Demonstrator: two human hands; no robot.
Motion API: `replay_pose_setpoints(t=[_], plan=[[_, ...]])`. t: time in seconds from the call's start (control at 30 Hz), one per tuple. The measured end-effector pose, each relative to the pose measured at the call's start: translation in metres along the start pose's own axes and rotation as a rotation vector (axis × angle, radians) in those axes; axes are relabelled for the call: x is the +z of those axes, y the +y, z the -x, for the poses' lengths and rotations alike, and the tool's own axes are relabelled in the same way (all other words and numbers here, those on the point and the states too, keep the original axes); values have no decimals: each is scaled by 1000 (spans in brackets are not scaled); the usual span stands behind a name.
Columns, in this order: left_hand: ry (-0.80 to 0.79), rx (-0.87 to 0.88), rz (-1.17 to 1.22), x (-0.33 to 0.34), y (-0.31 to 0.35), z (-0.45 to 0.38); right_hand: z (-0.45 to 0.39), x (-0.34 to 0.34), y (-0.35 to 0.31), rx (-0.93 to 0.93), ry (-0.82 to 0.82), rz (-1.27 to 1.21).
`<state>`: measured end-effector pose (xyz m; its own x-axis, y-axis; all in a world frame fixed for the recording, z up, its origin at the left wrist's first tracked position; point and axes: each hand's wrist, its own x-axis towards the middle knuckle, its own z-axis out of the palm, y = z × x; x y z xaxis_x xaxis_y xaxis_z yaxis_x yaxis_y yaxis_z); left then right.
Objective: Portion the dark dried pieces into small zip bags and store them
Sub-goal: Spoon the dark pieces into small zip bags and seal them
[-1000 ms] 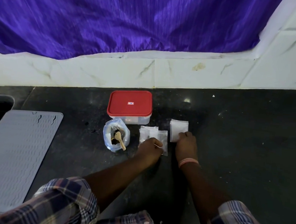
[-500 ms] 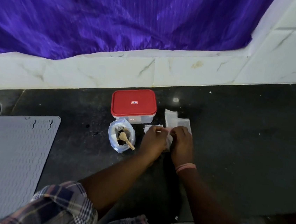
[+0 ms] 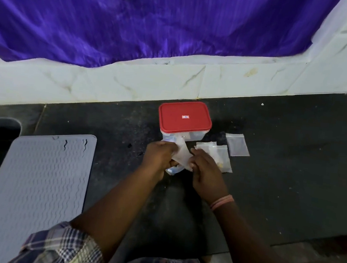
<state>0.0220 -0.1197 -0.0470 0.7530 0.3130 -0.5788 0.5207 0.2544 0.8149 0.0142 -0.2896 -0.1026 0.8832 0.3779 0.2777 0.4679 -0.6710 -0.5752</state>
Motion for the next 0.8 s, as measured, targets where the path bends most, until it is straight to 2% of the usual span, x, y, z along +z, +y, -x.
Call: replay_pose_setpoints(t=[0.1,0.17,0.27,0.37,0.57,0.67,0.8], plan=[[36,-72,-3,-1,-7,1,-11,3,-12,48,131,53],[51,-92,60,1,-13,2,-20,3,-25,99,146,-21],[27,-127,253,5,-17,4,-29,4,-41,200,114,-314],[7,-215,418,6,-12,6,-36,4,-46,212,87,-423],[-47,-319,537,-1,-5,9,-47,-8,-47,289,-81,-724],[-85,-327,500,-10,-6,10,-47,-7,-34,258,-117,-661],[-46,-220,403,-11,-22,14,-34,2,-25,233,-174,-531]])
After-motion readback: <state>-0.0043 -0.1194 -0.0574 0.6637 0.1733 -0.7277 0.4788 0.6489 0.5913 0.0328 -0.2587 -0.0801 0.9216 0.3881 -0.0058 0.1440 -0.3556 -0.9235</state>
